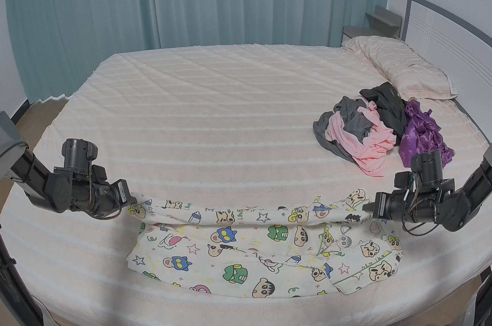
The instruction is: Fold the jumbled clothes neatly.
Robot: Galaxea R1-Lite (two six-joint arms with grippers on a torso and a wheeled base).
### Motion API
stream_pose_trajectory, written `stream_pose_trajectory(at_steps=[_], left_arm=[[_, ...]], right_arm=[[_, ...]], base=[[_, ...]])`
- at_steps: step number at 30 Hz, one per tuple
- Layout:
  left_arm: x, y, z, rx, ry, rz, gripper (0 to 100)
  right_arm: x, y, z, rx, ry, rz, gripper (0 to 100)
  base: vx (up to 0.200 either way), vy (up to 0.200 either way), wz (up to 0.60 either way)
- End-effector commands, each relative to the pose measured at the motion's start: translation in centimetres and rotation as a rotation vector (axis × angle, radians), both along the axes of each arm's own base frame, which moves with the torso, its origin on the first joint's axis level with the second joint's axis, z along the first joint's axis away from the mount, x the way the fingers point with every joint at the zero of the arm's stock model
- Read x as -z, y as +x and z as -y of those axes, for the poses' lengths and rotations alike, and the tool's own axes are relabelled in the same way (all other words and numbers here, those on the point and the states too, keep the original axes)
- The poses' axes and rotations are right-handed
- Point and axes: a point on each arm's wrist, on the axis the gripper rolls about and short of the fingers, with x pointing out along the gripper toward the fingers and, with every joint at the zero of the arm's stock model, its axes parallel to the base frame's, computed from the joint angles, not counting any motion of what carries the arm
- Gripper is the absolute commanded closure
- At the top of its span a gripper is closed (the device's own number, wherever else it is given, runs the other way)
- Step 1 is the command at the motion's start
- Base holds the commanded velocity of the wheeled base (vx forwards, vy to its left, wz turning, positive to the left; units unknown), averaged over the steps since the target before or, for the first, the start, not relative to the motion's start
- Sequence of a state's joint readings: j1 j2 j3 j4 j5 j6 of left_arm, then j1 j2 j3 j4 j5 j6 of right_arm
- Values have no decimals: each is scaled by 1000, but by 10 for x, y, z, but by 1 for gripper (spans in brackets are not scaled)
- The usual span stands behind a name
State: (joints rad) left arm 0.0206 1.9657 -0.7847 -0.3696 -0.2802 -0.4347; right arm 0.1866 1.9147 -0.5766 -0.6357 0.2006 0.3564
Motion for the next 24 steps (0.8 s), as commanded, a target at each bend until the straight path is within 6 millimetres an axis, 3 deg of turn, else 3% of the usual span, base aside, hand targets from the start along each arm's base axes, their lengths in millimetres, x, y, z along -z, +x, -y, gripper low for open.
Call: stream_pose_trajectory(at_steps=[1,16,17,24], left_arm=[[11,-17,2,19,11,-58,100],[29,-38,9,56,19,-145,100],[29,-40,10,60,21,-150,0],[29,-48,11,59,17,-161,0]], right_arm=[[8,-23,-1,-22,-14,-55,100],[28,-51,4,-19,-39,-175,100],[31,-50,4,-13,-33,-189,0],[21,-54,10,52,29,-132,0]], base=[[0,0,0],[0,0,0],[0,0,0],[0,0,0]])
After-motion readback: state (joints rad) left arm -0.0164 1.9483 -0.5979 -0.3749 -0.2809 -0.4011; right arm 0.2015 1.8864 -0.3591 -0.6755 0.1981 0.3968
